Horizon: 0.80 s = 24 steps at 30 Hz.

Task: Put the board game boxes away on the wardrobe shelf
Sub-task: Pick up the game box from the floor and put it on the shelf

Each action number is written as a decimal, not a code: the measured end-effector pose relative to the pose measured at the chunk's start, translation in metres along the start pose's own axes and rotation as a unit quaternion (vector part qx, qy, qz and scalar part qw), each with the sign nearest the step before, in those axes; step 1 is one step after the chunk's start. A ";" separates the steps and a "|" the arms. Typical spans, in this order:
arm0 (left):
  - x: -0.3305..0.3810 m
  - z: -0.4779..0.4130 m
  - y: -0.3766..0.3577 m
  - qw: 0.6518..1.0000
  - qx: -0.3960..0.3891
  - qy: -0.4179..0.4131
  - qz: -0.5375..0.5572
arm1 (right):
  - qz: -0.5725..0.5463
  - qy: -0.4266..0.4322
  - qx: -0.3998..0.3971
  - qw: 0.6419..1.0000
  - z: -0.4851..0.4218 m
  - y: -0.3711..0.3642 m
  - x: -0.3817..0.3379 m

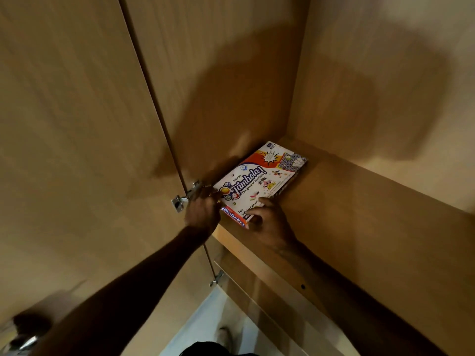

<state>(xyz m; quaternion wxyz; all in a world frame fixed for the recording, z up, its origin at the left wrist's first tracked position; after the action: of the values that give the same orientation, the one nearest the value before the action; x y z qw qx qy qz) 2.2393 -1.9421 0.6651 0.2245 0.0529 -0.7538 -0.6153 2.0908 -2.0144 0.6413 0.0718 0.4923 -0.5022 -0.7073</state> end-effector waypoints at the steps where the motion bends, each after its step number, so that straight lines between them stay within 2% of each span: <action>1: -0.001 0.001 -0.007 1.000 -0.001 -0.002 0.003 | 0.008 -0.005 -0.003 1.000 0.000 -0.001 -0.001; 16: -0.016 0.011 -0.048 0.984 -0.170 0.007 0.047 | 0.023 0.017 0.021 0.999 -0.020 0.003 -0.004; 21: -0.021 0.029 -0.038 0.981 -0.110 0.058 0.147 | 0.002 0.018 0.019 1.000 -0.015 0.002 -0.002; 24: -0.031 0.058 -0.033 0.961 -0.059 0.114 0.246 | -0.024 0.026 0.037 0.999 0.004 -0.001 -0.003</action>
<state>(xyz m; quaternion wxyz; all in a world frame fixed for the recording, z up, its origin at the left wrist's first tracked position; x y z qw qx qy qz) 2.2370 -1.8865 0.6165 0.4561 -0.0773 -0.6750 -0.5747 2.0894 -2.0096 0.6425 0.0493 0.5247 -0.5143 -0.6766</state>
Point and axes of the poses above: each hand's wrist, its own z-axis away from the middle knuckle, its own y-axis out of the back of the hand, x = y × z, the point moved 10 cm from there along -z, towards the middle knuckle, and after that the axes turned 10 degrees about -x, right-handed, at the moved point
